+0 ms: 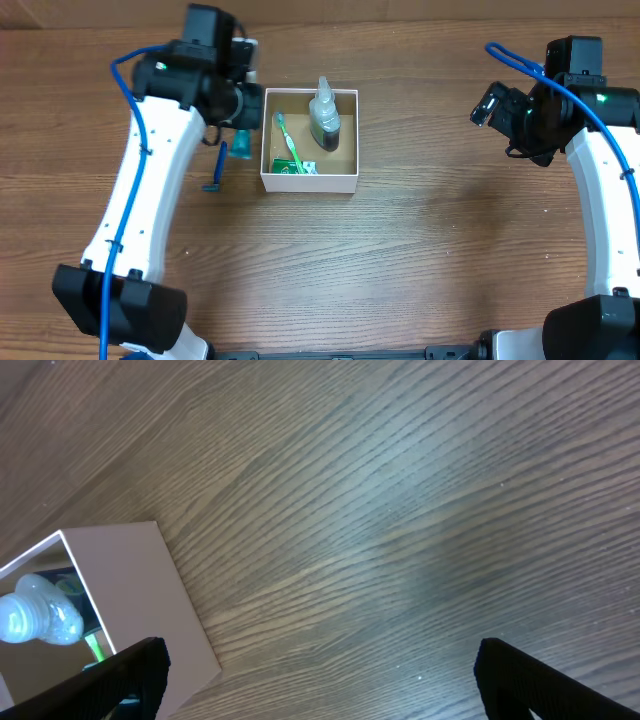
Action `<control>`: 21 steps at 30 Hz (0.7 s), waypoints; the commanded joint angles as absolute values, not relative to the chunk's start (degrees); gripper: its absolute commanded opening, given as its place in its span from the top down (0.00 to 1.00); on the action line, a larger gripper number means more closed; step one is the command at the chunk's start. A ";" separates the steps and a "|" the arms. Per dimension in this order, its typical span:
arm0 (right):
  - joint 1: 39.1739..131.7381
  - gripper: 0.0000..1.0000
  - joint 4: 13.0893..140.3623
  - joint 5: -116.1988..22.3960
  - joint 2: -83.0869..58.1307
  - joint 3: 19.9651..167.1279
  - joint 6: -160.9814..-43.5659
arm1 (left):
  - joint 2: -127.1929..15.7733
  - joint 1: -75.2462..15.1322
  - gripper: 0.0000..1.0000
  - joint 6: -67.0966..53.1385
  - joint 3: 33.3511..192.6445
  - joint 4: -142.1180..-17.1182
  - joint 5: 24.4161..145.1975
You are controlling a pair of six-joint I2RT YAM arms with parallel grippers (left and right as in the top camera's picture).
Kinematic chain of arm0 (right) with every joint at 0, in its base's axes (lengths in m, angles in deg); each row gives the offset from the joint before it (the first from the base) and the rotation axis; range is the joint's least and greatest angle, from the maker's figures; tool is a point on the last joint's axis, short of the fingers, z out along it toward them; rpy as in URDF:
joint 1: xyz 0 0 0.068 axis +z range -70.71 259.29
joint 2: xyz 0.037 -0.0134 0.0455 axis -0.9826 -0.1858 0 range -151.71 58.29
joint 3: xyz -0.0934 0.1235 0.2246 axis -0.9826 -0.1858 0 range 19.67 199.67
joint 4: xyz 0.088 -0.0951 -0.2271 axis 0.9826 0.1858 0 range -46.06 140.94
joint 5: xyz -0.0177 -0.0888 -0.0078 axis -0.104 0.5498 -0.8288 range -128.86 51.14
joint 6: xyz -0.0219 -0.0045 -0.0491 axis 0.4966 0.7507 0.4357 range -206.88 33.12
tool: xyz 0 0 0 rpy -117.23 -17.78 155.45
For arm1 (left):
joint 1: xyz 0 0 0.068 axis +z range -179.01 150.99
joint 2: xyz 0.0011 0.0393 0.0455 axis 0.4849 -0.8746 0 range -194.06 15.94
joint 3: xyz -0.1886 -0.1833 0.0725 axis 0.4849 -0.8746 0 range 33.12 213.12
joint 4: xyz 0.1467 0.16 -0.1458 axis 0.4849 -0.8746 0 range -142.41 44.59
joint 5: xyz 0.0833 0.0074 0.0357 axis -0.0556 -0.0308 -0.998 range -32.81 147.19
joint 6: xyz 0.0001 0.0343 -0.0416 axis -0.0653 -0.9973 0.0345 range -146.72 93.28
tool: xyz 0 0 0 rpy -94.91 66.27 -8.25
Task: Pack container
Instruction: 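Lower the toothpaste tube into the box and release it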
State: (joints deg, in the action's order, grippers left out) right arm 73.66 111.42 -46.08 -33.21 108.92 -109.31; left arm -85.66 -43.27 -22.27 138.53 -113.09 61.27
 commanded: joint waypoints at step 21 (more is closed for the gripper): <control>73.58 0.00 111.16 -46.04 -32.68 109.75 -109.64 | -87.30 -42.35 0.29 -16.28 139.05 -119.74 53.77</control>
